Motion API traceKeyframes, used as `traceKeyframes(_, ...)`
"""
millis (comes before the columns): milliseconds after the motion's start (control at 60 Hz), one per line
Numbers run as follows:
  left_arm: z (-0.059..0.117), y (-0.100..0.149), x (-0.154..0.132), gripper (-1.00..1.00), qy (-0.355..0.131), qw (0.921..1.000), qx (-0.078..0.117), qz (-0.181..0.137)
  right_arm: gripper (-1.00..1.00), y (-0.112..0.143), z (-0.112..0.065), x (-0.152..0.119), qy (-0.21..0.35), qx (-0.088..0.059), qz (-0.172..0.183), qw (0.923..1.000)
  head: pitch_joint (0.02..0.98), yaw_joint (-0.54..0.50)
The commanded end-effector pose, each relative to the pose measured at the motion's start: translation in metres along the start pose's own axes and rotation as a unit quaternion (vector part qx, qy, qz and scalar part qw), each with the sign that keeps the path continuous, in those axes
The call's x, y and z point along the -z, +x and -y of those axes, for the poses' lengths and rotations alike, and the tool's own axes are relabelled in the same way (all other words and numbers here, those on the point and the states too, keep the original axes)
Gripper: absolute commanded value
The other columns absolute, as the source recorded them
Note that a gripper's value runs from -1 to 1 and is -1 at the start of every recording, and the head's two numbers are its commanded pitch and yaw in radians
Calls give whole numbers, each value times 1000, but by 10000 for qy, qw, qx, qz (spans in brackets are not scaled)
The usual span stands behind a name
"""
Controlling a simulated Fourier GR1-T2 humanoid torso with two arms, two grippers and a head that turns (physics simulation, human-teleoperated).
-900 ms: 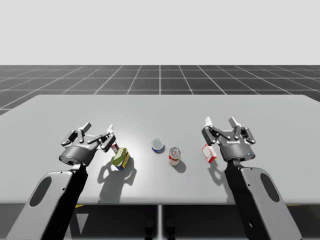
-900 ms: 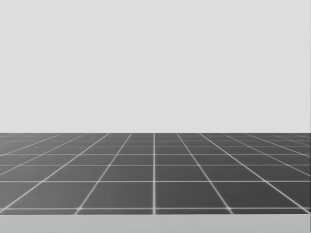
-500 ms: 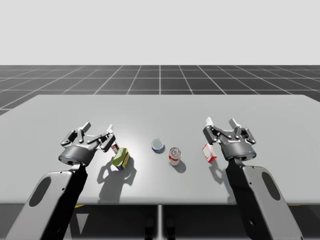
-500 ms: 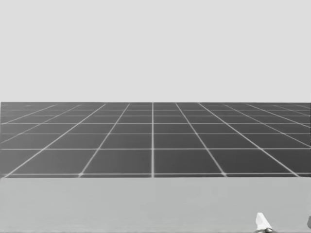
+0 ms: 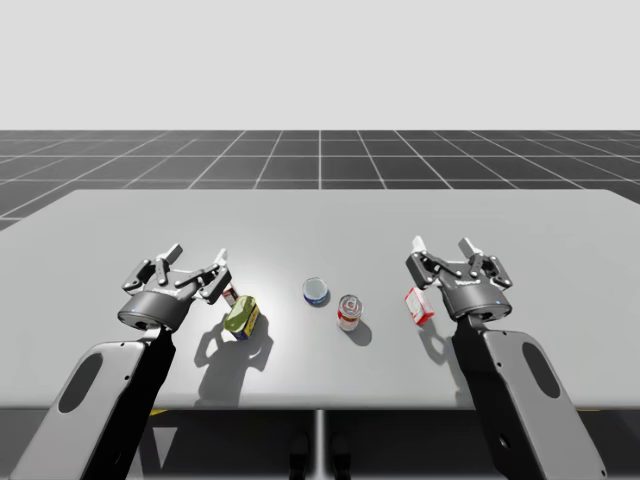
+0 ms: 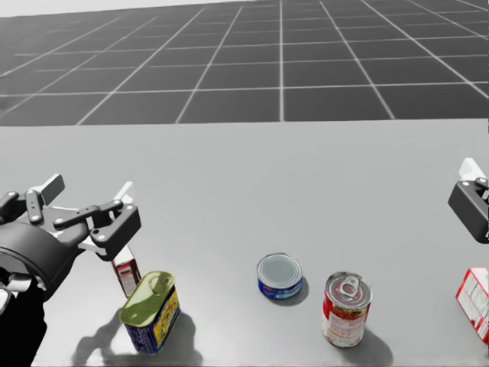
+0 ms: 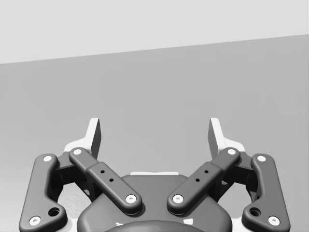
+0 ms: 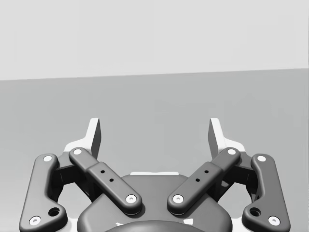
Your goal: Grasp the pudding box and hold it up.
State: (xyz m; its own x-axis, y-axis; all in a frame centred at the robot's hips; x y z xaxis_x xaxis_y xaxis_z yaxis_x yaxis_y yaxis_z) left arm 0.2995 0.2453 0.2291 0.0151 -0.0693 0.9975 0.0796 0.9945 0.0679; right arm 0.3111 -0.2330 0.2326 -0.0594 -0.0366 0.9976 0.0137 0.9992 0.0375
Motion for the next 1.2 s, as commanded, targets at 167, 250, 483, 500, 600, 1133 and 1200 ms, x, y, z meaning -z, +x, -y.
traceKeyframes(167, -2, 0, 0, -1000, 36, 10000, 3, -18, -1000, -3, -3, 0, 81, -156, -61, 9998, 748, 282)
traceKeyframes(250, -3, 1, 0, -1000, 40, 10000, -16, -20, -1000, -4, -5, 0, 108, -188, -80, 9997, 770, 332)
traceKeyframes(483, -4, 2, 0, -1000, 14, 10000, -86, -25, -1000, -6, -7, 0, 123, -226, -109, 9996, 780, 392)
traceKeyframes(500, -4, 2, 0, -1000, 13, 10000, -89, -25, -1000, -6, -7, 0, 122, -229, -109, 9996, 780, 392)
traceKeyframes(600, -7, 4, 0, -1000, -52, 9997, -222, -23, -1000, -6, -7, 0, 111, -245, -96, 9996, 777, 386)
traceKeyframes(1133, -62, 6, -21, -1000, -1992, 9784, 324, -437, -1000, -11, -4, 5, 15, -342, -140, 9993, 768, 381)
traceKeyframes(1200, -73, 1, -25, -1000, -2536, 9656, 102, -564, -1000, -10, -4, 5, 6, -339, -77, 9994, 767, 385)
